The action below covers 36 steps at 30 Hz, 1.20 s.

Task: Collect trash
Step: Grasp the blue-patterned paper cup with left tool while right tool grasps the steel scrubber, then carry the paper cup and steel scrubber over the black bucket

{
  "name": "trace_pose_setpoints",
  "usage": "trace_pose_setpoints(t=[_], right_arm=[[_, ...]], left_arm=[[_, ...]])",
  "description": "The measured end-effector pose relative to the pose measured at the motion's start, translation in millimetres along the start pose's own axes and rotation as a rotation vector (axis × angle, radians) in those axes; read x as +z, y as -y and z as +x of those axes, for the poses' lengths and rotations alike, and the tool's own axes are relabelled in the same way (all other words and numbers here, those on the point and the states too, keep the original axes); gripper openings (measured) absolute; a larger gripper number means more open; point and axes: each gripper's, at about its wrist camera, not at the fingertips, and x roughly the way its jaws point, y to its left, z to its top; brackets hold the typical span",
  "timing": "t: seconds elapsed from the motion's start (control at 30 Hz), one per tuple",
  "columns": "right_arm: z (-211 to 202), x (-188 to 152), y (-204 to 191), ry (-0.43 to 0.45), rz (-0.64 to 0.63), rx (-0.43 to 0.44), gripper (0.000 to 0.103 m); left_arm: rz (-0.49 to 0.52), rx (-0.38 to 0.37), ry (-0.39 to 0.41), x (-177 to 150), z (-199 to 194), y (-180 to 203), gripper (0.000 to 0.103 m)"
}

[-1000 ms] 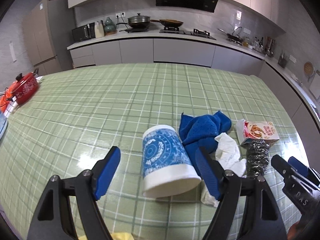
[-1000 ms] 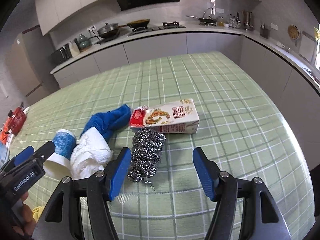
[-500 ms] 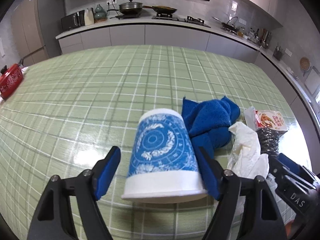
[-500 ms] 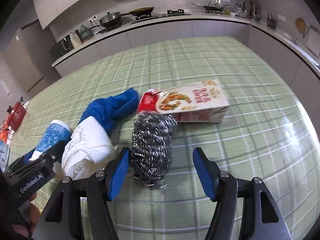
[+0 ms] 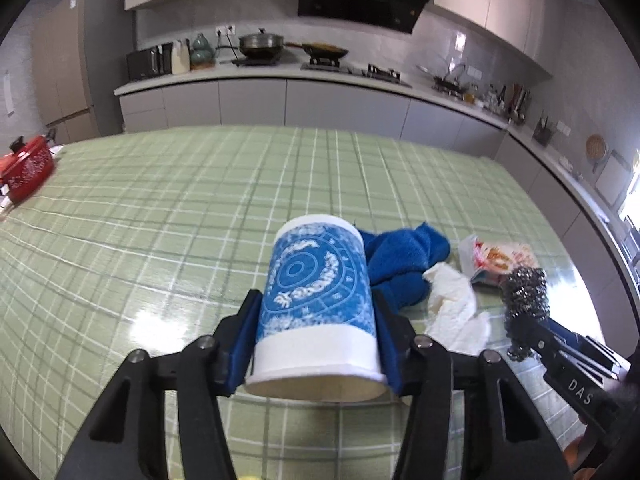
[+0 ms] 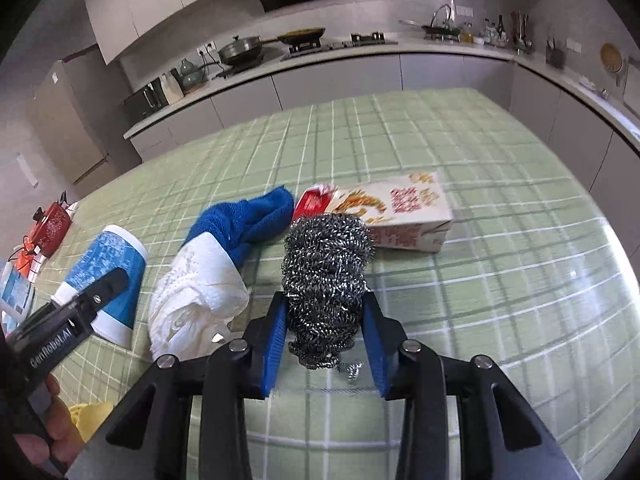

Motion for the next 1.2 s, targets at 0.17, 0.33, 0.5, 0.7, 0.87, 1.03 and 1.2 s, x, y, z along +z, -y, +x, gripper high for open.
trace_pose_setpoints(t=[0.17,0.33,0.5,0.7,0.87,1.03,1.2], right_arm=[[-40.7,2.1,14.3,0.069,-0.010,0.002,0.039],[-82.5,5.7,40.0,0.135,-0.027,0.003,0.039],[-118.5,5.9,78.1,0.180,-0.048,0.005,0.039],[-143.2,-1.2,124.5,0.186,-0.053,-0.003,0.039],[-161.7,-13.0,155.9,0.195,-0.011,-0.031,0.039],[-178.8,-29.1,184.5,0.188,0.046,-0.096,0.039],[-193.3,-46.0,214.8,0.164,0.097,-0.136,0.039]], left_arm=[[0.010,-0.015,0.051,2.6,-29.9,19.3,0.054],[0.029,-0.048,0.077,-2.4,-53.3,60.2,0.054],[0.034,-0.064,0.094,-13.0,-65.7,105.0,0.054],[0.024,-0.072,0.105,-27.8,-74.6,153.0,0.054],[0.065,-0.101,0.090,-37.2,-76.5,186.1,0.054],[0.123,-0.175,0.072,-45.8,-72.2,213.4,0.054],[0.152,-0.220,0.044,-57.7,-73.2,238.8,0.054]])
